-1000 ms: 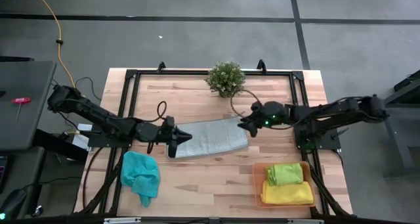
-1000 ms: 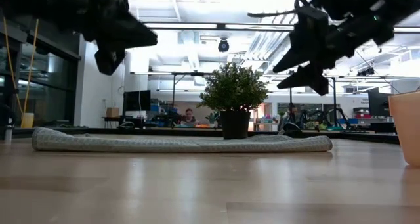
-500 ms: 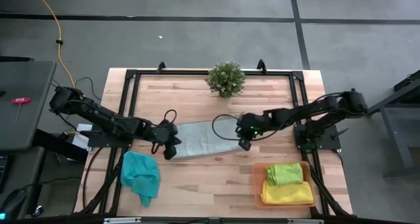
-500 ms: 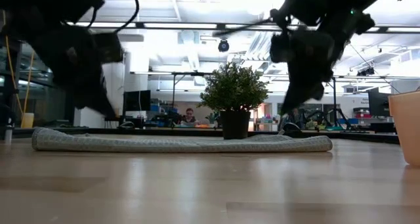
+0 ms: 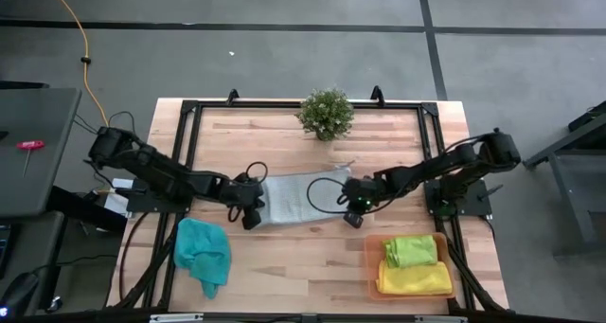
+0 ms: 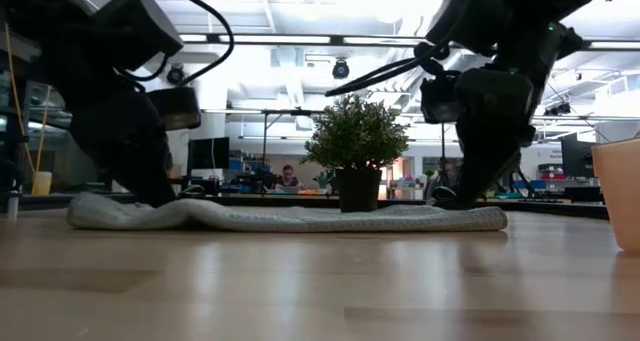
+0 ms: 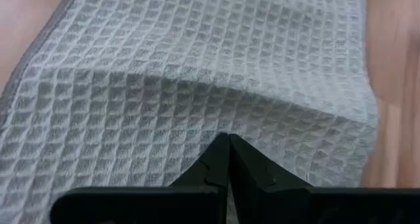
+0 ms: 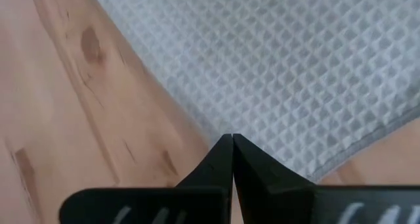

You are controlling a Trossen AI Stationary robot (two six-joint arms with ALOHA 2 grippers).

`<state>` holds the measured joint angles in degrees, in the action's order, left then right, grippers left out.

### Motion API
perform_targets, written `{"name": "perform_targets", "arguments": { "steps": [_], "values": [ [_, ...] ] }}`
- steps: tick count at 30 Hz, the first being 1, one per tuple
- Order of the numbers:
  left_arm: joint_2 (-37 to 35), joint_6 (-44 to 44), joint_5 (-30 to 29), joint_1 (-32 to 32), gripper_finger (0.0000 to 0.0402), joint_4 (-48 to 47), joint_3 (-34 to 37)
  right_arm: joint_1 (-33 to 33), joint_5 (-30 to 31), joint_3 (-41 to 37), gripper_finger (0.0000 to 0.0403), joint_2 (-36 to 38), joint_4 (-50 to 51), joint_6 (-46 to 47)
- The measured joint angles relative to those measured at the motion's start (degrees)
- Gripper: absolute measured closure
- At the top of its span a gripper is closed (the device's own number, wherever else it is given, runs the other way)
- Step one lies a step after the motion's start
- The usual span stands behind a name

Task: Fold microfiber towels
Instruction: Fold the gray microfiber towel

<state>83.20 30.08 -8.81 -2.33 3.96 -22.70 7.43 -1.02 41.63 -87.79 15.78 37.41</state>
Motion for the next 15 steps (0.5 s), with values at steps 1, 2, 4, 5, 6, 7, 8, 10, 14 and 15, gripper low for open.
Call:
{"name": "perform_targets", "arguments": {
  "steps": [1, 2, 4, 5, 6, 7, 8, 10, 14, 15],
  "values": [
    [0.1, -1.2, 0.0, 0.5, 0.0401, 0.3, 0.0, 0.5, 0.2, 0.0, 0.0402, 0.0, 0.1, 0.7],
    [-0.1, -2.3, 0.0, 1.0, 0.0401, 0.2, 0.0, 0.8, 0.7, 0.0, 0.0402, 0.0, 0.2, 1.5],
    [-0.9, -4.5, 0.0, 2.0, 0.0401, -1.4, -0.1, 1.6, 1.4, 0.0, 0.0403, 0.0, 1.0, 3.1],
    [-1.2, -5.5, 0.1, 2.5, 0.0401, -1.7, -0.1, 1.9, 1.9, 0.0, 0.0403, 0.0, 1.4, 3.9],
    [-1.7, -6.5, 0.4, 3.1, 0.0401, -2.3, -0.1, 2.1, 2.3, -0.1, 0.0403, 0.0, 1.7, 4.5],
    [-2.2, -7.2, 0.6, 3.6, 0.0402, -3.2, -0.1, 2.3, 2.6, -0.1, 0.0403, 0.0, 2.2, 5.2],
    [-2.8, -7.6, 0.8, 4.1, 0.0402, -4.4, 0.0, 2.5, 2.9, -0.1, 0.0403, 0.0, 2.8, 5.7],
    [-3.8, -8.1, 0.8, 4.9, 0.0401, -5.9, 0.0, 2.8, 3.8, -0.1, 0.0403, 0.0, 3.9, 6.3],
    [-6.8, -8.3, 0.9, 5.8, 0.0401, -8.5, 0.2, 2.8, 4.0, -0.2, 0.0403, 0.0, 4.6, 6.6],
    [-7.8, -8.3, 0.8, 5.9, 0.0401, -9.2, 0.3, 2.7, 4.0, -0.1, 0.0403, 0.0, 4.6, 6.4]
  ]
}}
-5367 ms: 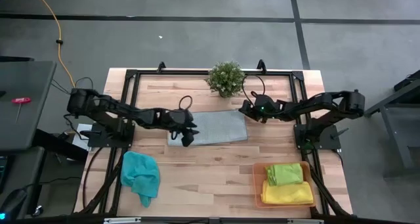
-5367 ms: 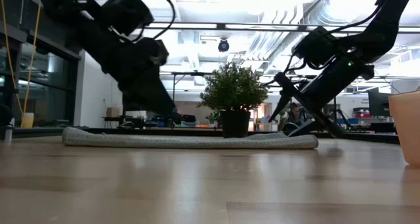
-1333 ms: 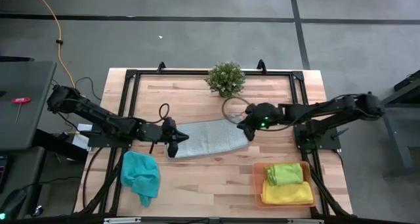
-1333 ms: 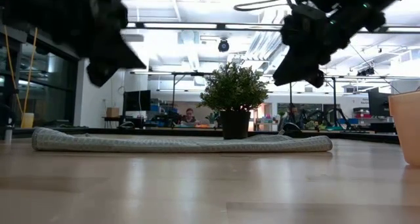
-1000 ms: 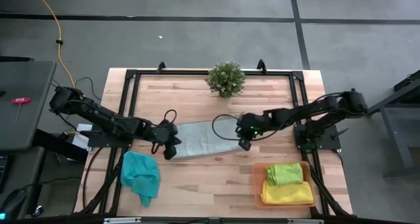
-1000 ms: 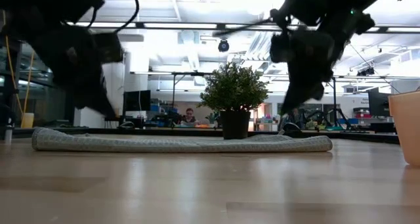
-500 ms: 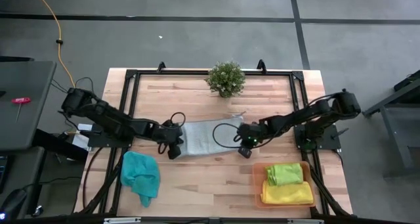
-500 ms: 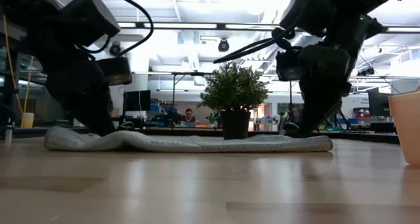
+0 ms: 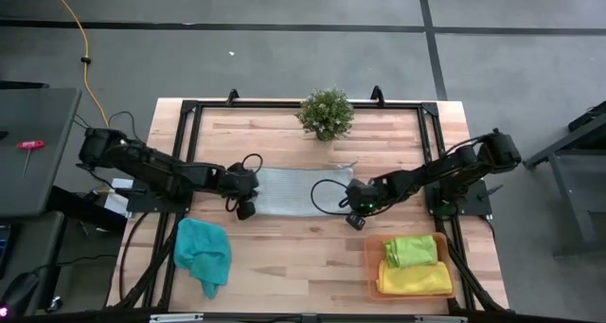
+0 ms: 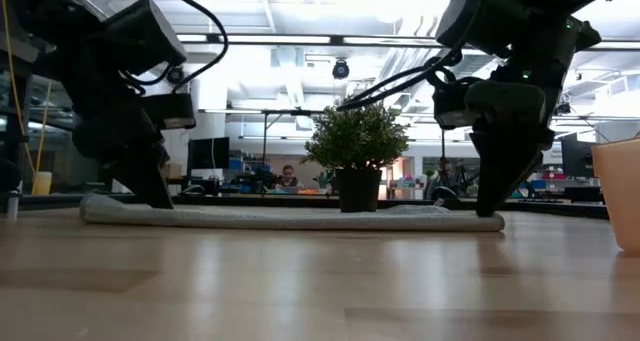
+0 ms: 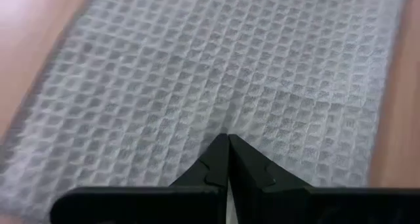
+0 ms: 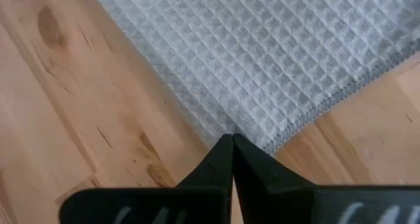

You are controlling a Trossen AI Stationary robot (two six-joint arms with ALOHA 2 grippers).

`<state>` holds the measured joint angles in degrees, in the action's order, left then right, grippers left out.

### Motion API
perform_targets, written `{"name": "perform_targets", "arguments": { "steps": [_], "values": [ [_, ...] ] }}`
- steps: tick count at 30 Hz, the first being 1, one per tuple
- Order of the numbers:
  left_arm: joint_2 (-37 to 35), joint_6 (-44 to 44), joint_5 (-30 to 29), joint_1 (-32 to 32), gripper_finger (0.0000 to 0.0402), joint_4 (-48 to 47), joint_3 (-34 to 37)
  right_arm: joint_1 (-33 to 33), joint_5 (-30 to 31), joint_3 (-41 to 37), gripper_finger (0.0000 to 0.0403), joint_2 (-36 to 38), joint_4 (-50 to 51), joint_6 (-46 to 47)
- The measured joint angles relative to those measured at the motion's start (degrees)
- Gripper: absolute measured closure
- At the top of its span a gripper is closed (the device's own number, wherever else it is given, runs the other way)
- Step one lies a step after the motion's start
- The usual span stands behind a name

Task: Fold microfiber towels
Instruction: Fold the gray microfiber towel

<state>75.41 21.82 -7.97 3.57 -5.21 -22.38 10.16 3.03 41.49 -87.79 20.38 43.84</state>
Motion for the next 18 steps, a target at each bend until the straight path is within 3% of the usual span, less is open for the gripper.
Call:
{"name": "perform_targets", "arguments": {
  "steps": [10, 14, 18],
  "values": [
    [-15.9, 0.0, 2.8, 0.9, 0.0401, -12.0, -0.1, -0.5, 3.0, 3.5, 0.0403, 3.7, 9.7, -3.7],
    [-21.8, -0.3, 6.5, -1.6, 0.0401, -14.2, -0.2, -0.8, 3.0, 3.5, 0.0403, 6.0, 13.3, -3.8],
    [-23.0, -1.0, 7.3, -6.3, 0.0401, -14.3, -0.2, -0.4, 4.6, 3.5, 0.0403, 8.9, 17.0, -3.8]
  ]
}}
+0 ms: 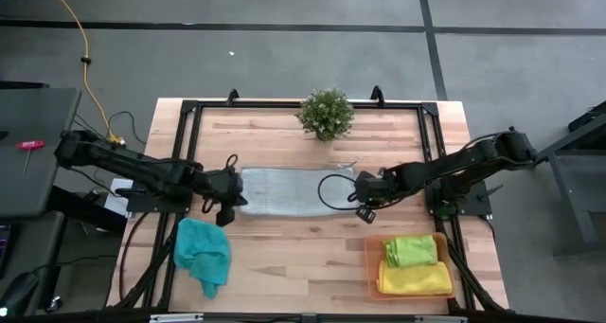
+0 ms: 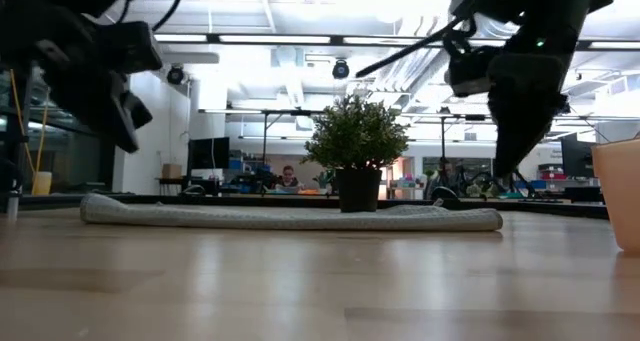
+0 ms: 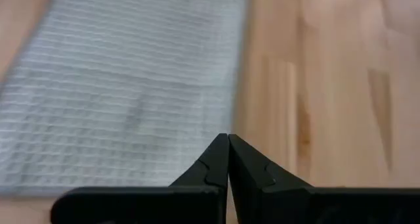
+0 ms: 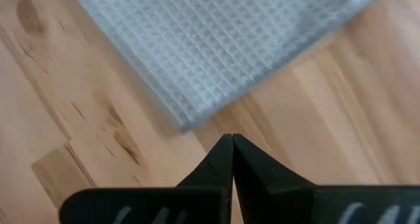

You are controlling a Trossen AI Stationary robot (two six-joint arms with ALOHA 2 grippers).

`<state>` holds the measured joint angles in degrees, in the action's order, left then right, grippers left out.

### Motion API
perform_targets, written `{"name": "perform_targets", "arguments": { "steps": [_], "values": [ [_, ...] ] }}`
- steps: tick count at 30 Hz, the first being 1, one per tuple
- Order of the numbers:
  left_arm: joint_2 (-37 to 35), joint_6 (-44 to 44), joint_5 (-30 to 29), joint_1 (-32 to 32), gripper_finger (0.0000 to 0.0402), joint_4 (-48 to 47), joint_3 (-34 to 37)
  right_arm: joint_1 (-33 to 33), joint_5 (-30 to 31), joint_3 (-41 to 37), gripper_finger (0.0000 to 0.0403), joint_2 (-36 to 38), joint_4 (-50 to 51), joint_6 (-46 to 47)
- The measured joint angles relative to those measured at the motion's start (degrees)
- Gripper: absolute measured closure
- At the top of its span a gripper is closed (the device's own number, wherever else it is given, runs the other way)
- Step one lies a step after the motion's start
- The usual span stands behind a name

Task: Fold microfiber towels
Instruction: Fold the gray microfiber towel

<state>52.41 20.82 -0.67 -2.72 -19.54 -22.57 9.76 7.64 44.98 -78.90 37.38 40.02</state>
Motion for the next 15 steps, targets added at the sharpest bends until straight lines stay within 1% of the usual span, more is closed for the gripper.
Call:
{"name": "perform_targets", "arguments": {
  "steps": [3, 6, 9, 12, 15],
  "values": [
    [2.0, 0.1, -1.3, -3.0, 0.0401, -0.1, 0.0, 0.4, 0.9, -0.1, 0.0403, 2.2, 1.2, -0.2],
    [5.3, 1.3, -3.6, -5.1, 0.0401, 0.2, 0.0, 0.5, 0.9, -1.5, 0.0403, 4.2, 0.4, 0.3],
    [9.2, 2.4, -4.7, -6.3, 0.0401, -0.3, -0.1, 0.5, 0.9, -3.1, 0.0403, 5.1, -0.6, 1.8],
    [12.6, 4.4, -4.4, -7.0, 0.0401, -0.3, -0.1, 0.5, 0.7, -3.8, 0.0403, 5.1, -2.0, 1.8],
    [15.1, 5.4, -2.1, -7.7, 0.0401, -0.2, -0.1, 0.5, 0.7, -3.8, 0.0403, 5.1, -2.9, 1.9]
  ]
}}
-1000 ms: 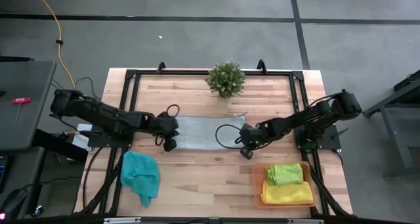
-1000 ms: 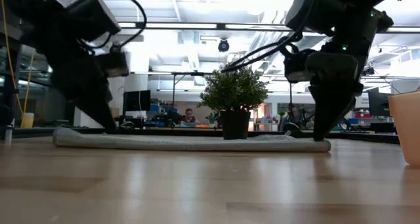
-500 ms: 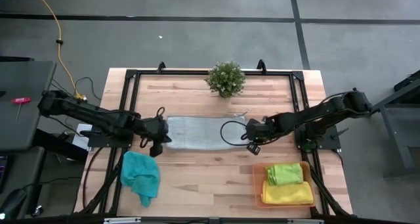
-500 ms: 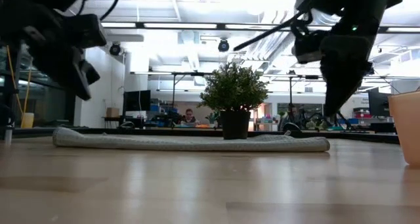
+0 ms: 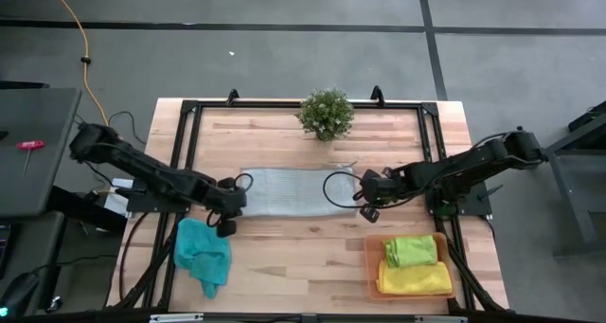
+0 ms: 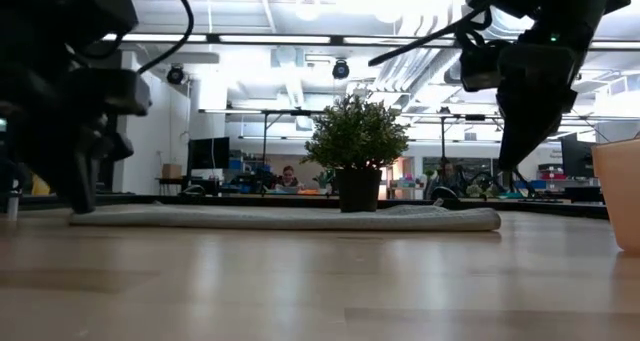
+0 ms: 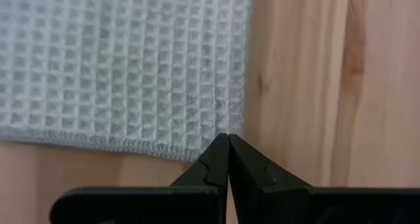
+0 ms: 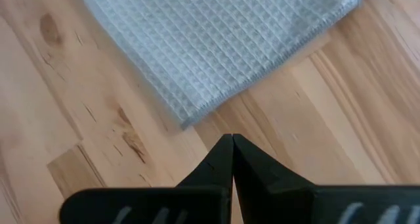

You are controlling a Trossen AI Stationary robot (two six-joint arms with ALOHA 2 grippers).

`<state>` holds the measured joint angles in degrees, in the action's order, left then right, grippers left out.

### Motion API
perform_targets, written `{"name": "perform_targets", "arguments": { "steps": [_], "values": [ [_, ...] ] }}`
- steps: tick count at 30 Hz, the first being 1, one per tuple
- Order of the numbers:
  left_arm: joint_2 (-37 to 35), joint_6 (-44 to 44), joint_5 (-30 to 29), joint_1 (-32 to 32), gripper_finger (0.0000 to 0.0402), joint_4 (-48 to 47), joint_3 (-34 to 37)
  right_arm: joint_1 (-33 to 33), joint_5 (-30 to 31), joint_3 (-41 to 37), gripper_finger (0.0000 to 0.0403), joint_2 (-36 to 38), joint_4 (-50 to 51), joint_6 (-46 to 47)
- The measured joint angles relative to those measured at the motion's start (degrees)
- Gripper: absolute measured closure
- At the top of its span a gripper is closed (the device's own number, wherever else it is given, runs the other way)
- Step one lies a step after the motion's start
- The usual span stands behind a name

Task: Fold microfiber towels
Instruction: Fold the gray microfiber towel

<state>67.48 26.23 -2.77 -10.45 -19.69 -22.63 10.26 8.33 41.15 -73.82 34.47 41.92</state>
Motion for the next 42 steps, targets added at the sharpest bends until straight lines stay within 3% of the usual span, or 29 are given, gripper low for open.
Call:
{"name": "perform_targets", "arguments": {
  "steps": [10, 19, 26, 36, 42],
  "values": [
    [-1.1, -0.3, 0.4, -0.8, 0.0376, -2.5, 0.0, -0.1, 0.0, 0.0, 0.0403, 0.1, -0.4, -0.9],
    [-4.9, -2.5, 0.9, -1.3, 0.0279, -3.7, -1.2, -0.1, -0.1, 0.0, 0.0403, 0.1, -0.8, -0.8],
    [-3.2, -5.4, 0.8, -3.2, 0.0213, -4.4, -2.7, -0.1, -0.1, 0.0, 0.0403, 0.1, -1.5, -0.8],
    [4.4, -5.6, -3.2, -5.1, 0.0212, -2.7, -2.7, -0.1, 0.0, 0.0, 0.0403, 0.1, -2.8, -1.5],
    [7.0, -8.0, -4.2, -5.1, 0.024, -2.1, -3.0, -0.1, -1.5, 0.0, 0.0403, 0.1, -9.1, -5.5]
  ]
}}
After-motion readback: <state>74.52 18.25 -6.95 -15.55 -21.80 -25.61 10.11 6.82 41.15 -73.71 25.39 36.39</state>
